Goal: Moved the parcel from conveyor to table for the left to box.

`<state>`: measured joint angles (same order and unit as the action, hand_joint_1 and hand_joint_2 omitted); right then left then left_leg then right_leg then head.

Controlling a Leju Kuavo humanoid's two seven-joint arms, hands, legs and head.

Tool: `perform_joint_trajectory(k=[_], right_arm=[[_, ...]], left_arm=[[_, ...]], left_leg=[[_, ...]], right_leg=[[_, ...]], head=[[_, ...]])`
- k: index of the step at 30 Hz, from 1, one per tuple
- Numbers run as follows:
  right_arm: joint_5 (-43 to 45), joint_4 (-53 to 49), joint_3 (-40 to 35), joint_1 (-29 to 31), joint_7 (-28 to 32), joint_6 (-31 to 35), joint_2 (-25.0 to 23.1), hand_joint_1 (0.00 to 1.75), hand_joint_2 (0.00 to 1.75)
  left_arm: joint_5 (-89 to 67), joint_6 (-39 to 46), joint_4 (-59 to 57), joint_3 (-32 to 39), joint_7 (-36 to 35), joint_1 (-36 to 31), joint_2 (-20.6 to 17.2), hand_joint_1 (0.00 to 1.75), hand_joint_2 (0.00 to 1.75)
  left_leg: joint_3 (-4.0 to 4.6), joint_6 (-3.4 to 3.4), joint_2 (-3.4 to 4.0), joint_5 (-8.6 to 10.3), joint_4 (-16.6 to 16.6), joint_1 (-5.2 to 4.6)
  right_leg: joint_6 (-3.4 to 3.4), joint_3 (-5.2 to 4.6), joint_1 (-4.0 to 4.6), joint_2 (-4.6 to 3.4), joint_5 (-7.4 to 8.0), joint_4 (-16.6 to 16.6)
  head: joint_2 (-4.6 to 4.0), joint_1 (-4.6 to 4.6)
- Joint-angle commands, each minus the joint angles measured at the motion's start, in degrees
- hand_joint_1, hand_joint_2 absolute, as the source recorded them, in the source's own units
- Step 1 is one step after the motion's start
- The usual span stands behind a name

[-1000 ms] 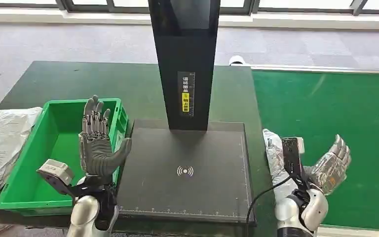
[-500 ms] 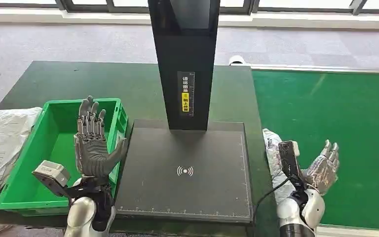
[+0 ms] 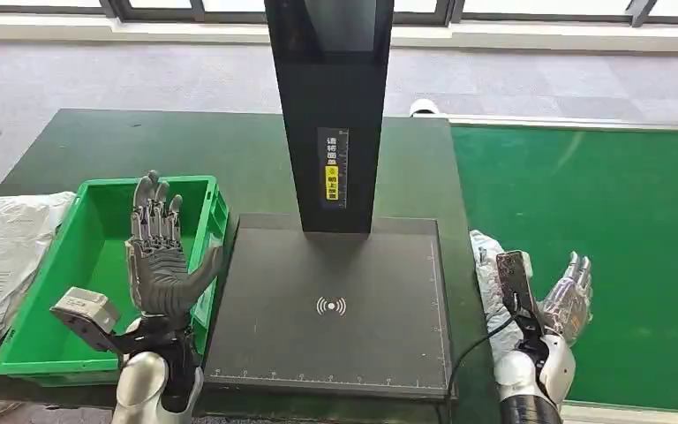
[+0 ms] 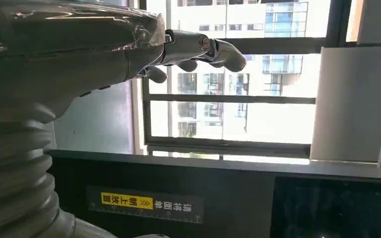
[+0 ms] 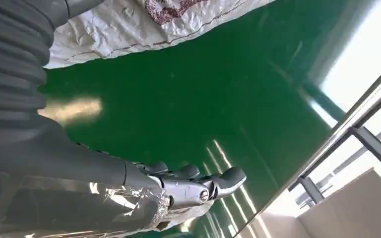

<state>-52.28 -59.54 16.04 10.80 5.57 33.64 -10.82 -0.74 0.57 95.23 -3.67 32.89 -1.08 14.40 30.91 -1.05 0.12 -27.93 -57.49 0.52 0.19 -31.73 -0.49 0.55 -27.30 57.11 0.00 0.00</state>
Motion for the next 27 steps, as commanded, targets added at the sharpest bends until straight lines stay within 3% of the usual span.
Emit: perform_joint_trajectory(k=[1,11,15,23,24,27], right_arm=[[9.82,4.16,4.71,2.55,5.35,-3.82,0.93,0.00,1.75],[10.34,4.44,4.67,2.49,5.80,-4.04,1.23,0.00,1.75],[14.72,6.30,5.67,2.78,7.79,-2.78,1.74,0.00,1.75],[8.88,16.49,6.39,4.49,-1.62,-2.79,4.27,0.00,1.75],[7.02,19.63,4.11,5.31,-4.94,-10.68,5.11,0.00,1.75],[5.64,21.44,3.44,6.71,-6.43,-12.19,4.58,0.00,1.75]], left_arm=[[-0.19,-0.51,-1.31,2.42,-0.31,-0.96,-0.03,0.00,1.75],[-0.20,-0.58,-1.39,2.48,-0.29,-0.96,-0.04,0.00,1.75],[-0.27,-0.99,-2.01,2.40,-0.14,-0.53,-0.01,0.00,1.75],[-0.27,-1.13,-2.91,1.90,-0.07,-1.17,0.13,0.00,1.75],[-0.34,-1.20,-2.94,1.94,-0.03,-1.16,-0.02,0.00,1.75],[-0.38,-1.26,-3.10,2.46,0.04,-1.29,-0.17,0.00,1.75]], left_leg=[[0.02,0.04,0.01,0.09,0.07,-0.02],[0.00,0.02,0.00,0.06,0.06,-0.03],[0.00,0.03,0.02,0.10,0.10,-0.02],[-0.03,0.03,-0.01,0.07,0.08,-0.01],[-0.04,0.04,-0.01,0.11,0.13,-0.01],[-0.03,0.02,0.09,0.06,0.06,-0.01]], right_leg=[[0.00,-0.02,-0.01,-0.05,0.10,-0.08],[0.00,-0.01,-0.02,-0.03,0.06,-0.05],[0.00,-0.01,-0.02,-0.07,0.11,-0.09],[0.01,0.05,-0.02,-0.02,0.07,-0.09],[0.01,0.05,-0.01,-0.04,0.12,-0.15],[0.00,0.00,-0.02,-0.13,0.09,-0.07]], head=[[0.00,0.00],[0.00,0.00],[0.00,0.00],[0.00,0.00],[0.00,0.00],[0.00,0.00]])
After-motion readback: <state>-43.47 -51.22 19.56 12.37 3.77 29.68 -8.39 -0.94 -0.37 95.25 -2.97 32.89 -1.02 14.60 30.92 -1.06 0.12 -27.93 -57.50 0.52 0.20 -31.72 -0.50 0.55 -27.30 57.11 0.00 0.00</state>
